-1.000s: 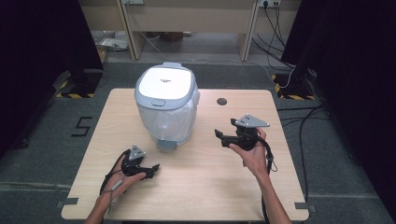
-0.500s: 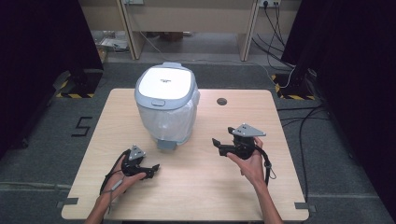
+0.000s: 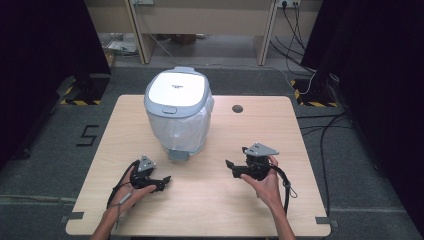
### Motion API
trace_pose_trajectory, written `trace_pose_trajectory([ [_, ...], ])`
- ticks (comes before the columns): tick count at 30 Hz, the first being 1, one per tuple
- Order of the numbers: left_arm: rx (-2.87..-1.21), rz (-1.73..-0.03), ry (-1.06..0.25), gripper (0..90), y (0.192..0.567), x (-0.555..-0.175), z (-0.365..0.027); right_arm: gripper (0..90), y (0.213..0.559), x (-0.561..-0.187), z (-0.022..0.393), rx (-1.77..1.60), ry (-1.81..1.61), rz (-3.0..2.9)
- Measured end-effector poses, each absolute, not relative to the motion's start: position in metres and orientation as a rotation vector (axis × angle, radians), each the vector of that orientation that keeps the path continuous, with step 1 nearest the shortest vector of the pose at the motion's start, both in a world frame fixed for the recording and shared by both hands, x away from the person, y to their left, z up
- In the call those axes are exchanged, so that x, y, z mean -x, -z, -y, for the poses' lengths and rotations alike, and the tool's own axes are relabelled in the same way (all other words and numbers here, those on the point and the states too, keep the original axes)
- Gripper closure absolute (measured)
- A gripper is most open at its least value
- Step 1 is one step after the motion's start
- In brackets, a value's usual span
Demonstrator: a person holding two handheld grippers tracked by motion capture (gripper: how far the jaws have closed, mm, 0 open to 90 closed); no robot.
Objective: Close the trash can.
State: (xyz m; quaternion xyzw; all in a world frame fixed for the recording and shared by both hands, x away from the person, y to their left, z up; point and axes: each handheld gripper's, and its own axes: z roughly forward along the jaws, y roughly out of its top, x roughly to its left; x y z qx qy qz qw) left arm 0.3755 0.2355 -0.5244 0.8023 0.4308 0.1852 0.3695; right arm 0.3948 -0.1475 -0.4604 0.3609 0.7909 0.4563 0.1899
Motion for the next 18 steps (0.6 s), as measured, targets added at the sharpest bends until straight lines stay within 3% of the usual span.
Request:
trace_pose_trajectory([
  [18,-2.063,-1.097,-0.471,14.5,0.524,-0.375,-0.236,19.4,0.508,-0.394,0.135,-1.026,-1.021,-2.468],
])
